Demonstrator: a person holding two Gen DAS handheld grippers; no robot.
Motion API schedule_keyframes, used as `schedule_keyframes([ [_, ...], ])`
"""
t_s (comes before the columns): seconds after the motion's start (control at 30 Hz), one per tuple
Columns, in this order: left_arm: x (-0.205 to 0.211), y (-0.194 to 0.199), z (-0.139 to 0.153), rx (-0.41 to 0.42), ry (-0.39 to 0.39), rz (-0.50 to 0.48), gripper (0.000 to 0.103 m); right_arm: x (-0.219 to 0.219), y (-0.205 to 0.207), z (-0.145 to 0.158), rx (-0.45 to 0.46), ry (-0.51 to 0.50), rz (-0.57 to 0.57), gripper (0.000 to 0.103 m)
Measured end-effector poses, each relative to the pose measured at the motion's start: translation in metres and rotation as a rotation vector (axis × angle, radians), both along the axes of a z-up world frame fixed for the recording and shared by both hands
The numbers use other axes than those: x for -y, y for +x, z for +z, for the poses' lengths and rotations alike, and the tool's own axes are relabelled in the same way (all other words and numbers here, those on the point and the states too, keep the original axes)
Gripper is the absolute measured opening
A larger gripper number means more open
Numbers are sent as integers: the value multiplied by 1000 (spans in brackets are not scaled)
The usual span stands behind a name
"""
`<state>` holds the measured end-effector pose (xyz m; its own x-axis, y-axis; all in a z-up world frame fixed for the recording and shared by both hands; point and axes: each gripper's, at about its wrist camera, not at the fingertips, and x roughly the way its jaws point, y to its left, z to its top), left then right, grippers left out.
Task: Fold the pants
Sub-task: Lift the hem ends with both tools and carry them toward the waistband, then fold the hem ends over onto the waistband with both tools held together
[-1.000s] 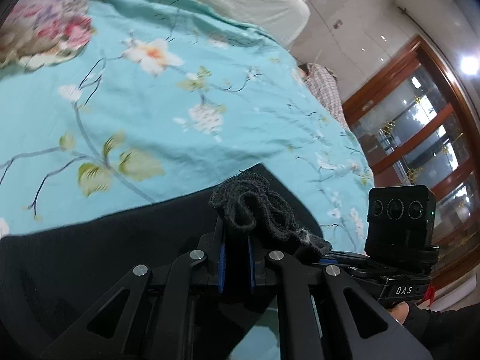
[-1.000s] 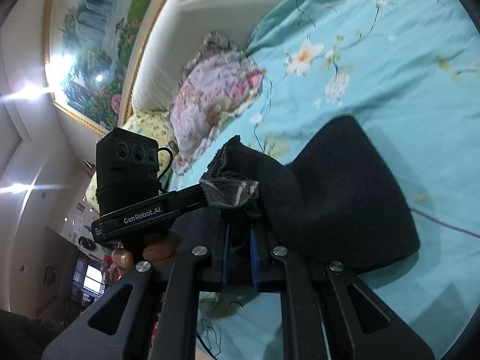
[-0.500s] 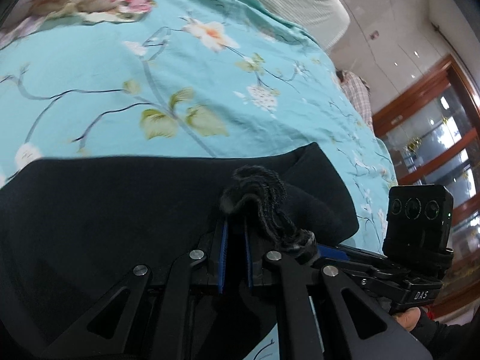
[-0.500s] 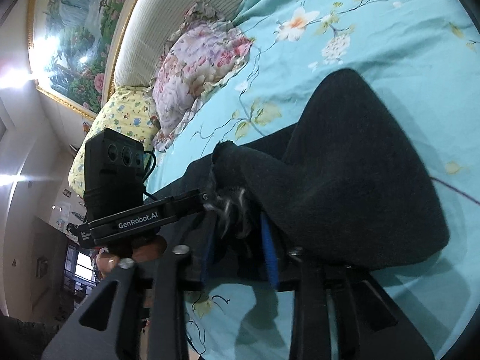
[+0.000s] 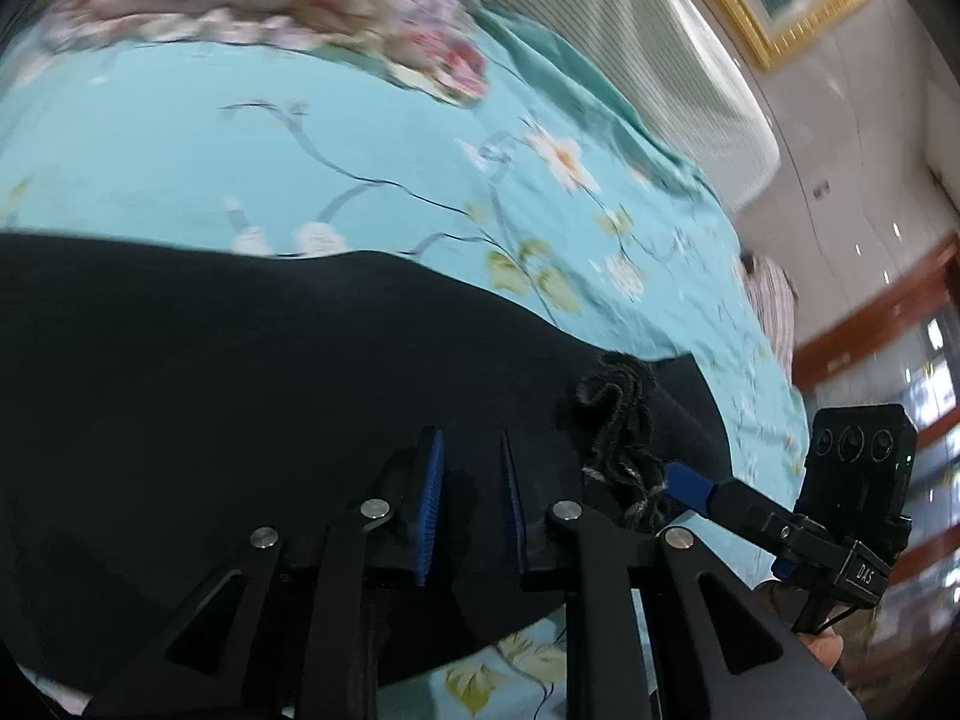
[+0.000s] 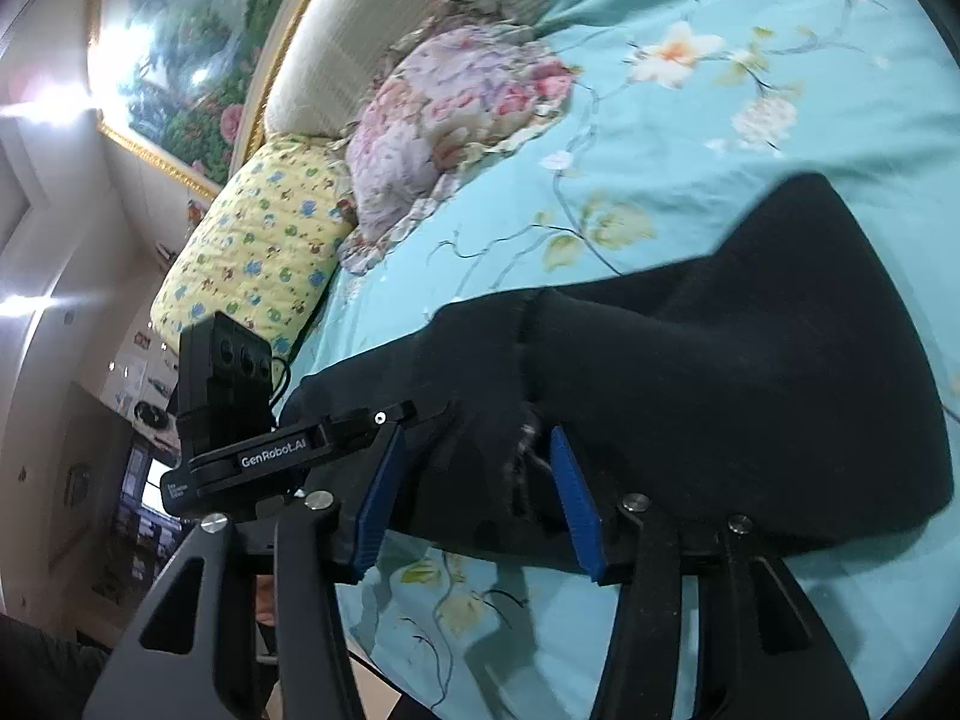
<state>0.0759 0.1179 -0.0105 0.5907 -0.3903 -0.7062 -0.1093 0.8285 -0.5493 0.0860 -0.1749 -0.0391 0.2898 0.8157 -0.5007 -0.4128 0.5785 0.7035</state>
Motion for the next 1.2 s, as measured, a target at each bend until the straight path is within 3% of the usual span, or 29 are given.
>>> schedule_keyframes([
  [0.13, -20, -24, 8, 17, -18, 99, 31, -14, 3, 11, 28, -13, 43, 55],
  [0.3, -42, -55, 10, 25, -47, 194, 33, -37, 6, 22, 56, -28, 105, 58],
  [0.37, -54, -71, 8, 23, -71, 244, 33, -47, 6, 26, 70, -39, 131, 66],
  [0.57, -83, -120, 8, 32, -74, 382, 38, -88, 11, 30, 105, -80, 221, 66],
  [0.73, -109, -159, 6, 33, -69, 505, 48, -129, 15, 36, 132, -105, 305, 67],
  [0.93, -134, -180, 1, 21, -69, 612, 59, -179, 16, 41, 173, -143, 402, 68],
  [1.2, -156, -179, -24, -17, -167, 642, 64, -247, 21, 46, 269, -231, 550, 75],
])
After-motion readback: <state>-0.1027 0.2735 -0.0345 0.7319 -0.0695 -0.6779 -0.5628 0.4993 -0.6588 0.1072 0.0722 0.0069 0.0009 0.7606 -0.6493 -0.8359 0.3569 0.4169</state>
